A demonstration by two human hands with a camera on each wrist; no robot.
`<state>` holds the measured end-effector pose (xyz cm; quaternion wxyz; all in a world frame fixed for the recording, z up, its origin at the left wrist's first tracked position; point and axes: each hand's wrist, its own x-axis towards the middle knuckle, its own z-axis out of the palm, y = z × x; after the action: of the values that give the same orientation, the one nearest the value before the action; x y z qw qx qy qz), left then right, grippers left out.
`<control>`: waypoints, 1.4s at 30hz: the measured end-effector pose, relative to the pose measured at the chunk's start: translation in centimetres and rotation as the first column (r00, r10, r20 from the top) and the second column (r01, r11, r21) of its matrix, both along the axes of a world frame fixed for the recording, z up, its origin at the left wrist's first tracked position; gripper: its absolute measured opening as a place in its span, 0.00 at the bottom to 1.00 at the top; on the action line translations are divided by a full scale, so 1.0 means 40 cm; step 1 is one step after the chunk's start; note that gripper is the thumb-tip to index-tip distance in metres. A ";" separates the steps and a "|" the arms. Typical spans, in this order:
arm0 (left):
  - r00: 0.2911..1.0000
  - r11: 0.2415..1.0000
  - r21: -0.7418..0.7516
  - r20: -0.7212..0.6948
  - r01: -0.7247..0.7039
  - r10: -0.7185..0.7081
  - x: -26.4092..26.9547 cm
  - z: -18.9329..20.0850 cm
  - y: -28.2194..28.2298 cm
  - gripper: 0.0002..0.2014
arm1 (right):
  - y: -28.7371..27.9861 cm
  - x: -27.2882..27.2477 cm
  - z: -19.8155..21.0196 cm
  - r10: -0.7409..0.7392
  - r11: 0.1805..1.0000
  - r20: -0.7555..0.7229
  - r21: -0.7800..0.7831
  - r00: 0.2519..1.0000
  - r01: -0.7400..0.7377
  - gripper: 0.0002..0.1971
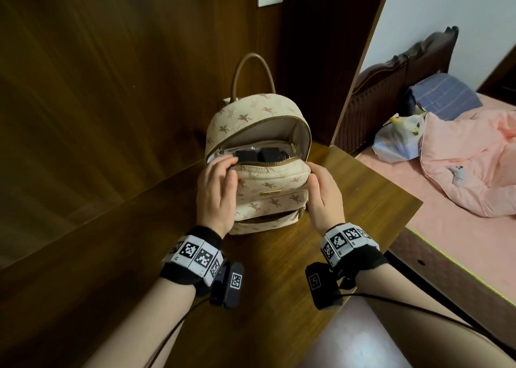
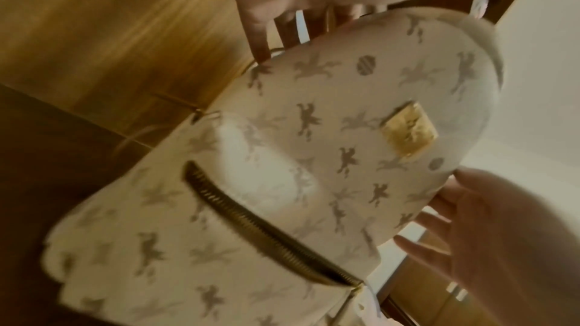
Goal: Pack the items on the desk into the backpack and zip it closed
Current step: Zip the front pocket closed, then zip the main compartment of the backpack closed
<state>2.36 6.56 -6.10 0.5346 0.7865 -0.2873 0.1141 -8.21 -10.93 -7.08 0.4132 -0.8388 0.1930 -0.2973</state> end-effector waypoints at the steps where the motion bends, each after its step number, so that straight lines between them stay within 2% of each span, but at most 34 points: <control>1: 1.000 1.000 -0.010 -0.011 0.024 -0.024 -0.001 0.011 -0.011 0.25 | 0.001 -0.003 0.000 -0.003 1.000 -0.008 0.007 1.000 0.003 0.24; 5: 0.987 0.990 -0.019 -0.086 0.138 -0.139 0.002 0.036 -0.034 0.27 | -0.002 -0.011 0.004 0.000 1.000 -0.057 -0.015 0.998 -0.001 0.25; 9: 0.973 0.977 -0.002 -0.096 0.213 -0.212 0.008 0.041 -0.027 0.26 | -0.023 -0.005 0.030 0.001 1.000 -0.082 -0.006 0.997 -0.001 0.30; 13: 0.973 0.969 0.092 -0.007 0.231 -0.231 0.038 0.070 -0.015 0.26 | -0.055 0.030 0.074 -0.002 1.000 -0.131 0.023 0.991 0.006 0.19; 16: 0.965 0.960 0.151 0.082 0.236 -0.250 0.078 0.124 -0.016 0.22 | -0.089 0.060 0.089 0.015 1.000 -0.212 0.017 0.977 -0.012 0.15; 18: 0.950 0.950 0.235 0.183 0.208 -0.253 0.108 0.173 -0.027 0.17 | -0.113 0.080 0.090 -0.008 0.999 -0.250 -0.045 0.968 -0.004 0.12; 20: 0.938 0.930 0.318 0.224 0.186 -0.264 0.132 0.225 -0.047 0.12 | -0.129 0.096 0.096 -0.025 0.992 -0.263 -0.130 0.964 -0.009 0.11; 24: 0.910 0.837 0.473 0.153 0.276 -0.386 0.167 0.304 -0.101 0.12 | -0.133 0.114 0.113 0.058 0.981 -0.267 -0.166 0.962 -0.105 0.12; 29: 0.860 0.750 0.619 0.227 0.234 -0.456 0.229 0.338 -0.167 0.12 | -0.131 0.123 0.098 0.188 0.968 -0.346 -0.095 0.919 -0.233 0.12; 32: 0.852 0.627 0.719 0.094 0.300 -0.516 0.244 0.345 -0.198 0.14 | -0.134 0.124 0.094 0.236 0.966 -0.366 -0.014 0.900 -0.259 0.11; 34: 0.855 0.607 0.731 0.064 0.311 -0.515 0.258 0.345 -0.207 0.14 | -0.138 0.131 0.096 0.253 0.962 -0.381 0.000 0.890 -0.273 0.12; 36: 0.853 0.610 0.742 0.099 0.280 -0.512 0.267 0.338 -0.211 0.13 | -0.142 0.142 0.098 0.260 0.957 -0.417 -0.007 0.871 -0.290 0.15; 38: 0.826 0.603 0.770 0.193 0.207 -0.530 0.262 0.318 -0.211 0.13 | -0.144 0.150 0.099 0.265 0.954 -0.453 -0.007 0.851 -0.301 0.16; 40: 0.751 0.580 0.812 0.342 0.066 -0.565 0.255 0.287 -0.212 0.15 | -0.143 0.152 0.096 0.269 0.949 -0.478 -0.015 0.836 -0.314 0.17; 42: 0.675 0.587 0.808 0.463 -0.056 -0.574 0.253 0.261 -0.216 0.18 | -0.145 0.153 0.088 0.281 0.942 -0.492 -0.024 0.824 -0.336 0.20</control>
<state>12.50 -2.08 4.35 0.0105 0.7768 -0.6047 0.1756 -2.10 -16.72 -3.56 0.3478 -0.9277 0.1348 -0.0184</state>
